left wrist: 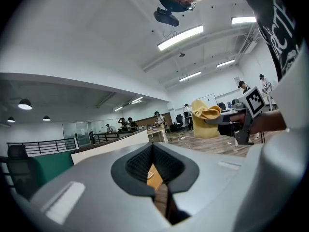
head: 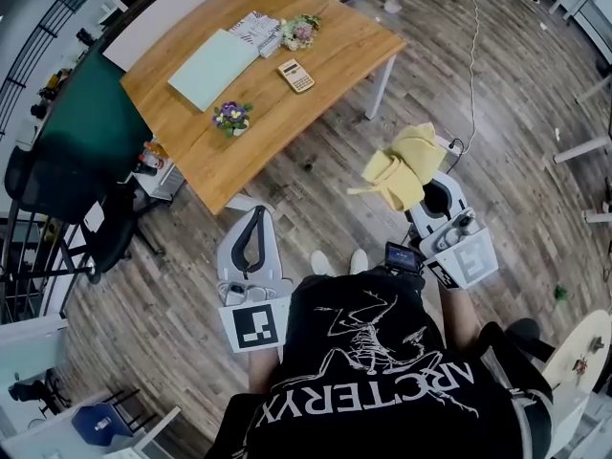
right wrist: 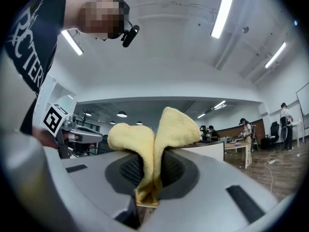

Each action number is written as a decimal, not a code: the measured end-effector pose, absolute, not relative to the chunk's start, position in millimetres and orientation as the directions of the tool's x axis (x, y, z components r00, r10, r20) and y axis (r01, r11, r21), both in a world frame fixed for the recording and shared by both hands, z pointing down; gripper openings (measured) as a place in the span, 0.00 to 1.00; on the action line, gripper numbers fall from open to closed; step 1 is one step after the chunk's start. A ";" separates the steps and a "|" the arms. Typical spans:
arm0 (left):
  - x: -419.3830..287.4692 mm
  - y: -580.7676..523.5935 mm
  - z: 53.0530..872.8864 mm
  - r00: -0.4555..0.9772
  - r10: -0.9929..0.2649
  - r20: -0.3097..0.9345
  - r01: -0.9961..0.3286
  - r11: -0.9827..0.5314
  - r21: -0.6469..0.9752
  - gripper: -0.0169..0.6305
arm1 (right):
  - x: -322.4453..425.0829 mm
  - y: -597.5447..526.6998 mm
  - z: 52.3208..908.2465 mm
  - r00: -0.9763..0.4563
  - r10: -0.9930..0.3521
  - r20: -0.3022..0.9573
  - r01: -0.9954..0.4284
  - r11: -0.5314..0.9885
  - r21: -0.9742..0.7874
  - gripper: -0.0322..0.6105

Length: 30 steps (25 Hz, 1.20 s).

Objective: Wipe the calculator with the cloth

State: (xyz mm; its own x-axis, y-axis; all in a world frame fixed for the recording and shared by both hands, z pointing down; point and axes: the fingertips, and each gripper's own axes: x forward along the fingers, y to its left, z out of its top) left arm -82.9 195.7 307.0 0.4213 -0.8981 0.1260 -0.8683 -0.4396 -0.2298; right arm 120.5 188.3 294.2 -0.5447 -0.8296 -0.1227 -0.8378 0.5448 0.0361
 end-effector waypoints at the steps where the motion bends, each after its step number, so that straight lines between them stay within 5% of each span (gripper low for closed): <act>1: -81.1 194.6 306.9 0.417 -0.900 0.126 -0.871 -0.435 -0.229 0.04 | 122.5 186.9 295.2 -0.547 -0.829 -0.121 -0.837 0.547 0.034 0.14; 18: -54.8 151.0 325.3 0.357 -0.926 0.124 -0.903 -0.375 -0.208 0.04 | 151.3 129.2 315.7 -0.589 -0.802 -0.101 -0.807 0.589 0.031 0.14; 30: -92.6 -6.5 328.8 0.419 -0.895 0.150 -0.866 -0.444 -0.230 0.04 | 96.0 -28.3 288.8 -0.558 -0.820 -0.127 -0.829 0.558 0.036 0.14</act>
